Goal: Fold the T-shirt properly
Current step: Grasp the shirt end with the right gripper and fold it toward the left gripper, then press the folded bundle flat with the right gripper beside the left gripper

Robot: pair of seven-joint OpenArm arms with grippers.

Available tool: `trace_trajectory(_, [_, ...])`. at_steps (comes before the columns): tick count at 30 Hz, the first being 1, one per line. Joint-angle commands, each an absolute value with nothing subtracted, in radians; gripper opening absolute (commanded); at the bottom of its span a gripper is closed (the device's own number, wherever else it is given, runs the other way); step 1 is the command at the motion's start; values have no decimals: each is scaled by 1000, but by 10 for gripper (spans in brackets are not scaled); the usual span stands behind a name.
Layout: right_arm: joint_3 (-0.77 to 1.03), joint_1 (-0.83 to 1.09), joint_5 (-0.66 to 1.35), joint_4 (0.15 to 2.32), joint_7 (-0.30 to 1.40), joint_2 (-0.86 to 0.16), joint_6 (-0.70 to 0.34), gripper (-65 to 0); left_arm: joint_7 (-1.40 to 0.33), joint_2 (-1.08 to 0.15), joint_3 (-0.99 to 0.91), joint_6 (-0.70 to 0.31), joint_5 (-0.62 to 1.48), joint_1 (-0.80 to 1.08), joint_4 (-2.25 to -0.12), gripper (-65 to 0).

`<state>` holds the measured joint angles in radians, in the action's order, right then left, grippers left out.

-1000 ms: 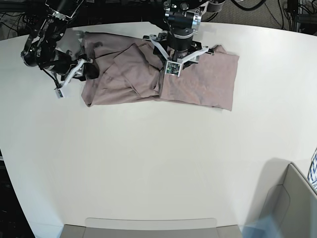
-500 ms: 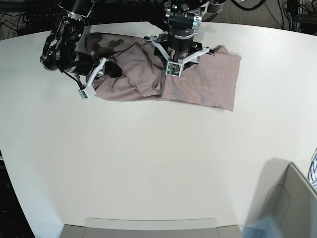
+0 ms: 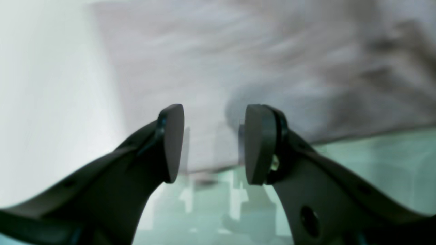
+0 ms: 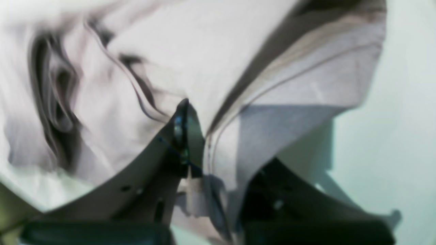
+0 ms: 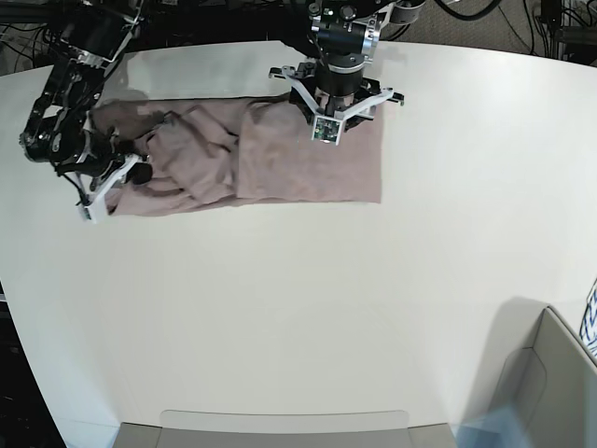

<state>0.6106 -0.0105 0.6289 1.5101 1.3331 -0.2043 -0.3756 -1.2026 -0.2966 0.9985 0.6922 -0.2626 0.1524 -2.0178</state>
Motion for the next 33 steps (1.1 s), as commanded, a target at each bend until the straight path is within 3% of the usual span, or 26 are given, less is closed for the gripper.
trace_trajectory(1, [607,-41,651,1526,1307,-236,-337,-650,-1190,-292,995,698,-280,150,-2037,-352])
trace_trajectory(5, [572,-76,651,1546,1302,-294,-170,-650,-1194,-314,995,698,-280,159,-2035,-352])
trace_trajectory(10, [355,-70,651,1728,1307,-311,104,-650,-1257,-364,990,698,-280,174,-2034,-352])
trace_trajectory(20, [-33,-70,651,1883,1302,-206,461,-650,-1250,-387,644,698,-275,280,-2032,-352])
trace_trajectory(26, [-242,-147,588,1844,1299,-180,588,-650,-1247,-381,558,698,-275,311,-2031,-352])
trace_trajectory(33, [-414,-213,478,1689,1337,-97,602,-650,-1247,-380,553,698,-275,309,-2012,-352])
